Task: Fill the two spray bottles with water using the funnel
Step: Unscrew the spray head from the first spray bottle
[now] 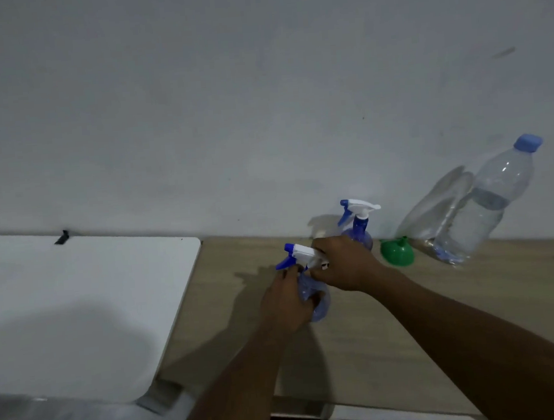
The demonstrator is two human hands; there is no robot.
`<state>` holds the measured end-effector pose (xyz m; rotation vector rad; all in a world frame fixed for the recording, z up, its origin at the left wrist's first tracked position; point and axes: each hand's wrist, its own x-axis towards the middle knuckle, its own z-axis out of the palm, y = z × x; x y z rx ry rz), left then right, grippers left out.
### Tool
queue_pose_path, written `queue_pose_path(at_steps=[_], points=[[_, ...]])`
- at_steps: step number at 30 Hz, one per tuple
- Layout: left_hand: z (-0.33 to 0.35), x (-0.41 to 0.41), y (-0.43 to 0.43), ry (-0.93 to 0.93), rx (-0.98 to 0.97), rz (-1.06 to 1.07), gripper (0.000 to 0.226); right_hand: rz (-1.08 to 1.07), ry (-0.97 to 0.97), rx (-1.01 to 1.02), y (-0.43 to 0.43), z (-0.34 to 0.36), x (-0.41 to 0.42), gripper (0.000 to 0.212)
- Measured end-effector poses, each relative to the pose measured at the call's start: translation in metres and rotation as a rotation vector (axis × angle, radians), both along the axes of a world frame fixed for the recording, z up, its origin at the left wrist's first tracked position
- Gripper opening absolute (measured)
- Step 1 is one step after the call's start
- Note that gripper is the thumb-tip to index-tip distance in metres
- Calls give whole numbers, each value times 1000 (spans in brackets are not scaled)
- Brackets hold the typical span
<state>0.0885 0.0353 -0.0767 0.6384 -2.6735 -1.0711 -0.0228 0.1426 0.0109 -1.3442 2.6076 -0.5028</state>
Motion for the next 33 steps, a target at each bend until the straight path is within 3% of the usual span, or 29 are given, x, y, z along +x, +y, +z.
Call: queue_pose_path(at_steps=[9, 17, 28, 33], points=[[-9, 39, 27, 26, 139, 25, 36, -25, -22, -49, 23, -13, 41, 32], [-13, 50, 32, 61, 166, 84, 45, -77, -14, -19, 35, -24, 50, 51], [-8, 50, 35, 74, 170, 100, 33, -41, -209, -65, 33, -21, 49, 29], [-5, 51, 37, 67, 172, 130, 43, -95, -129, -151, 36, -28, 53, 46]])
